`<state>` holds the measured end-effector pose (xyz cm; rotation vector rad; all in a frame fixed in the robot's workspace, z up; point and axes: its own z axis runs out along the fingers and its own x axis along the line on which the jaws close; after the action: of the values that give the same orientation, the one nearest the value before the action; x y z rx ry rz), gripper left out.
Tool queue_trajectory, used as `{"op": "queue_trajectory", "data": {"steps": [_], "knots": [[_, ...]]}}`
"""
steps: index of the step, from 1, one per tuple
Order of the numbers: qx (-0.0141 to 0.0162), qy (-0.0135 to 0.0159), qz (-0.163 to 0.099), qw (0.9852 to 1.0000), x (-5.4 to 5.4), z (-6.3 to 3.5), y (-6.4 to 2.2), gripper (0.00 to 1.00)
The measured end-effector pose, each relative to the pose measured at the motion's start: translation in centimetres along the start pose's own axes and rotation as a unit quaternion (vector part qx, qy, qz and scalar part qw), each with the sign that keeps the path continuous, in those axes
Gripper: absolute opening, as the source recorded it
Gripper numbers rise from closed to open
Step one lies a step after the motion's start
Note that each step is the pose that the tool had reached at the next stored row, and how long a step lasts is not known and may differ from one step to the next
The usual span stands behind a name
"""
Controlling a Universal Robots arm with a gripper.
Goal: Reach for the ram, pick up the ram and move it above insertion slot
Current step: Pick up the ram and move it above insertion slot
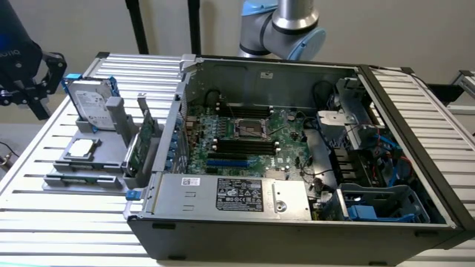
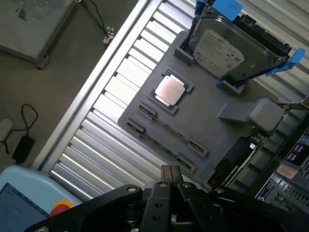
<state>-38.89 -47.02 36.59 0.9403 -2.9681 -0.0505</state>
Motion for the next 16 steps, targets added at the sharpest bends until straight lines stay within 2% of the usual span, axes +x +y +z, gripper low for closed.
{"op": "queue_trajectory", "data": {"steps": [4,8,12,16], "knots": [[0.0006,0.0014,-0.036,0.9994,0.00,0.06,0.00,0.11],[0.0012,0.0029,-0.073,0.9973,0.00,0.13,0.00,0.11],[0.0019,0.0043,-0.109,0.9940,0.00,0.20,-0.01,0.11],[0.0032,0.0049,-0.145,0.9894,-0.01,0.30,-0.01,0.11]]}}
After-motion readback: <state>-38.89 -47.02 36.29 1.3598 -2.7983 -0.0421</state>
